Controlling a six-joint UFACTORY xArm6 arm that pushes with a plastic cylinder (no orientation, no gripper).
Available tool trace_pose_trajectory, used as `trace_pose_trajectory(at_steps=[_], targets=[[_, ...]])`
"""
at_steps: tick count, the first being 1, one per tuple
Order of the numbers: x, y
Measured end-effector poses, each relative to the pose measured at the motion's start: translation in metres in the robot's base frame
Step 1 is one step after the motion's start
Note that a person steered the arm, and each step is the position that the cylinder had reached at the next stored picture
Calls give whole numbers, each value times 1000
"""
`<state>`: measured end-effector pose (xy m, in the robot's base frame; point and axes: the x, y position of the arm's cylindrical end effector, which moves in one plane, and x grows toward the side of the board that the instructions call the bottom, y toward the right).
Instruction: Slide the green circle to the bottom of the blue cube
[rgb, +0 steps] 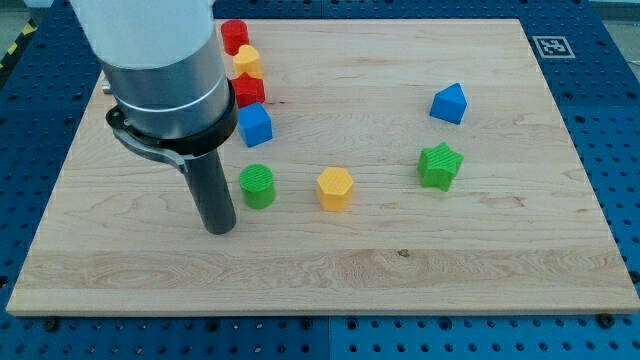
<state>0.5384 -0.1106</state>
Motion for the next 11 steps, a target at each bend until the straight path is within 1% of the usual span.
trace_pose_trajectory(at_steps=[1, 2, 3, 5, 8, 9, 10, 11], targets=[[0, 16], [0, 51], [0, 52], [-7, 50], [-45, 50], [-48, 50], [-22, 44], [-21, 16]])
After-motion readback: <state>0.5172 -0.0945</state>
